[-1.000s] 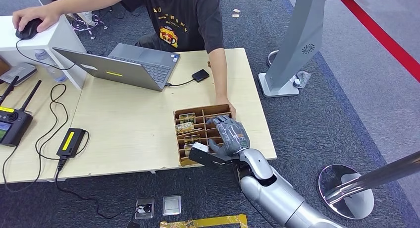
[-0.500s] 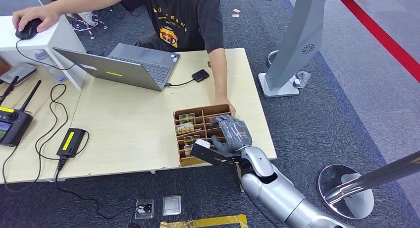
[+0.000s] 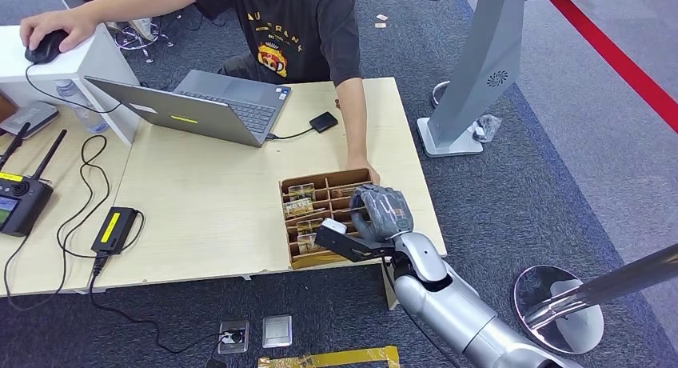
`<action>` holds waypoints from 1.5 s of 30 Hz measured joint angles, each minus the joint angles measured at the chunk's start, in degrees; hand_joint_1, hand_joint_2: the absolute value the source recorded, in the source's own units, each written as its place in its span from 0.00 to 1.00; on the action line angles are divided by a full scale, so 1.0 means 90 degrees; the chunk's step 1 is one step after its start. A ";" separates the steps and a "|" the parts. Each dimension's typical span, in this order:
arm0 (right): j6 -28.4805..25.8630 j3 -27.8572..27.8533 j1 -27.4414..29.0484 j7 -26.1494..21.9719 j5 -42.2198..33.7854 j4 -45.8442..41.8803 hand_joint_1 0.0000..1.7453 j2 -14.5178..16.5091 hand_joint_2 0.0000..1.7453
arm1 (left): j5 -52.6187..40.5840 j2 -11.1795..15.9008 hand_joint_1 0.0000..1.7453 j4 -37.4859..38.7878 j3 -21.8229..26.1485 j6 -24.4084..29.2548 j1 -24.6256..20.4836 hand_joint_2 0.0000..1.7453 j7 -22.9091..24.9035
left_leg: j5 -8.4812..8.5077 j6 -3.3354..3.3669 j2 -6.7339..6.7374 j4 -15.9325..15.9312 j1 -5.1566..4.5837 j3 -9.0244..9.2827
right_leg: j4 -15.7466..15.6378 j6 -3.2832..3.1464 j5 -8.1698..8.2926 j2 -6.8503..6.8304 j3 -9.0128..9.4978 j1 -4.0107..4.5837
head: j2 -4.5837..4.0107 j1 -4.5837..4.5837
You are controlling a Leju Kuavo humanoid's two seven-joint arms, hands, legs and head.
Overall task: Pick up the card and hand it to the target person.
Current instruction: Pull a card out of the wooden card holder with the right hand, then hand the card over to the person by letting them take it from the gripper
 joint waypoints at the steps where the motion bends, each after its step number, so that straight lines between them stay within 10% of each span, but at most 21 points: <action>1: -0.0009 -0.0002 -0.0011 -0.0012 0.0009 0.0015 0.73 0.0001 1.00 | 0.0004 0.0000 0.00 0.0000 0.0000 0.0000 0.0000 1.00 0.0001 | 0.0000 0.0000 0.0000 0.0000 0.0000 0.0000 | 0.0000 0.0000 0.0000 0.0000 0.0000 0.0000 | 0.0000 0.0001; 14: -0.0160 -0.0002 -0.0133 -0.0269 0.0075 0.0267 1.00 0.0103 1.00 | 0.0129 0.0000 0.00 0.0000 0.0000 0.0026 0.0000 1.00 0.0016 | 0.0000 0.0000 0.0000 0.0000 0.0000 0.0000 | 0.0000 0.0000 0.0000 0.0000 0.0000 0.0000 | 0.0000 -0.0002; 45: -0.0671 -0.0728 0.0243 0.0108 0.1222 -0.1144 1.00 -0.0058 1.00 | 0.0291 -0.0002 0.00 0.0002 0.0000 0.0209 0.0001 1.00 0.0055 | 0.0000 0.0000 0.0000 0.0000 0.0000 0.0002 | 0.0000 0.0000 0.0000 0.0000 0.0000 0.0000 | 0.0000 0.0001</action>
